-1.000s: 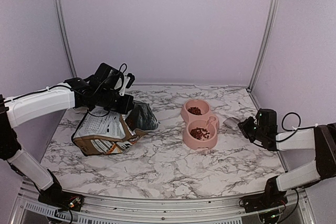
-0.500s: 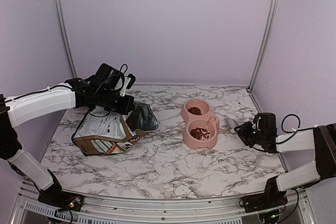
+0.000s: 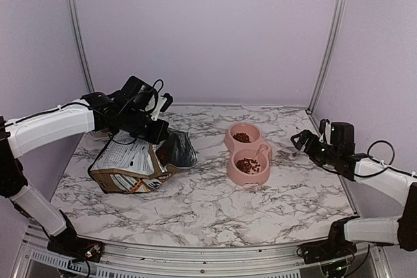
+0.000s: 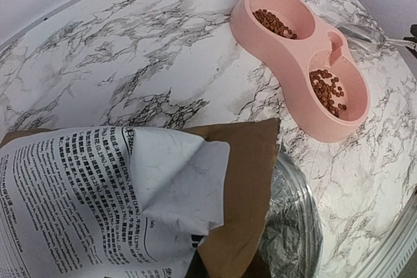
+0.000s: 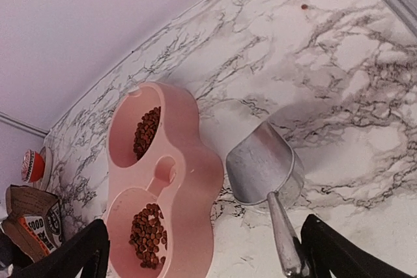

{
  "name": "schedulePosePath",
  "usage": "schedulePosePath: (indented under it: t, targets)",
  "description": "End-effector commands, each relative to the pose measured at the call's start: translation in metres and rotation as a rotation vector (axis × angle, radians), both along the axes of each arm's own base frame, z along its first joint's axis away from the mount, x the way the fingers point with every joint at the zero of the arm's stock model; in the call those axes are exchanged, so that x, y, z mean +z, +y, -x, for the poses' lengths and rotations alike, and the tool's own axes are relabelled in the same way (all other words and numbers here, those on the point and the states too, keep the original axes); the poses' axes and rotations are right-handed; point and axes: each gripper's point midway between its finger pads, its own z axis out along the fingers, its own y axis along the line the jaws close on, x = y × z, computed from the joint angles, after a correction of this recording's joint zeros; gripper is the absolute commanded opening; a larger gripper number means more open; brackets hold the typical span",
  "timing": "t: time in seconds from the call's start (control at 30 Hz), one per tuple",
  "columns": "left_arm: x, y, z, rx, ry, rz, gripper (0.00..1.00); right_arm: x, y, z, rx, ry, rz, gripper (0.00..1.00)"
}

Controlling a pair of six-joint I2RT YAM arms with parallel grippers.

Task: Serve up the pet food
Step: Place the spatula at the center of the board, then pass from the left arm to the right

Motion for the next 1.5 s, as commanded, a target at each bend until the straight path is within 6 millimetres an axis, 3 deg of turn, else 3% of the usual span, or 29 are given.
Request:
schedulePosePath:
  t: [0.0,0.2,0.3,0.4,0.57,0.73,0.9,1.0,1.1,1.27,1.47]
  targets:
    - [0.051,-0.022,0.005,-0.092,-0.083,0.087,0.0,0.055,0.034,-0.004,0.215,-0.119,0.147,1.0]
    - [0.079,-0.034,0.015,-0.174,-0.117,0.105,0.0,0.124,0.105,0.013,0.54,-0.352,0.187,0.99]
    - [0.088,-0.04,0.025,-0.241,-0.132,0.103,0.0,0.143,0.134,0.03,0.708,-0.467,0.196,0.97]
    - [0.094,-0.043,0.032,-0.281,-0.151,0.091,0.0,0.152,0.146,0.035,0.765,-0.505,0.224,0.97]
    - [0.096,-0.043,0.038,-0.31,-0.156,0.096,0.0,0.155,0.159,0.038,0.837,-0.531,0.229,0.95]
    - [0.1,-0.056,0.059,-0.426,-0.132,0.132,0.0,0.153,0.196,0.07,1.045,-0.709,0.362,0.9]
    - [0.102,-0.065,0.081,-0.542,-0.106,0.16,0.0,0.157,0.22,0.095,1.167,-0.958,0.499,0.9]
    - [0.1,-0.069,0.094,-0.604,-0.083,0.179,0.0,0.155,0.232,0.099,1.23,-1.051,0.567,0.9]
    - [0.098,-0.07,0.106,-0.652,-0.07,0.193,0.0,0.139,0.248,0.102,1.332,-1.08,0.639,0.88]
    - [0.091,-0.068,0.118,-0.702,-0.052,0.202,0.0,0.121,0.276,0.104,1.436,-1.111,0.704,0.78]
    - [0.082,-0.065,0.118,-0.688,-0.078,0.203,0.0,0.119,0.301,0.103,1.467,-1.153,0.745,0.62]
